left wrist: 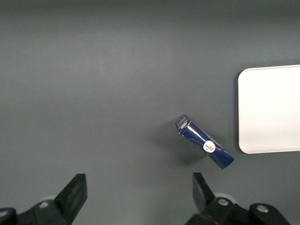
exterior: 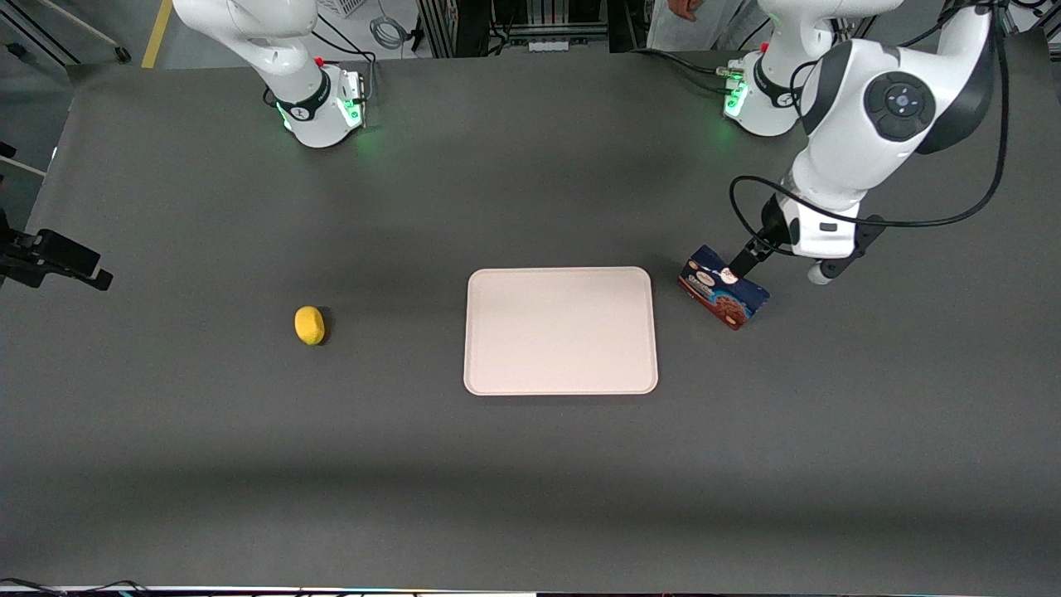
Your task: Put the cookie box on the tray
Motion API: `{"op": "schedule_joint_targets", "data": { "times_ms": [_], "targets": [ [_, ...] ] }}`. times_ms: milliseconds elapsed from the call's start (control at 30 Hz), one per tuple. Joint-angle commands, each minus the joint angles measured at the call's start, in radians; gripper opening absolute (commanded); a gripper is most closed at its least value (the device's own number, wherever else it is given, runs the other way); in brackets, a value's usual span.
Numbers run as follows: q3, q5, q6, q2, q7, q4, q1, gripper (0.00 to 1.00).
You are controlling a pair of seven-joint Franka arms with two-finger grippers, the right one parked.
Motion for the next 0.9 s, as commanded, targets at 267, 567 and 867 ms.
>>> {"op": "schedule_joint_targets", "data": {
  "times_ms": [267, 567, 867],
  "targets": [
    [-0.012, -0.057, -0.226, 0.013, 0.031, 0.206, -0.012, 0.02],
    [-0.179, -0.067, -0.144, 0.052, 0.04, 0.209, -0.014, 0.02],
    [-0.296, -0.028, -0.079, 0.135, 0.18, 0.22, -0.015, 0.01]
  ]
}}
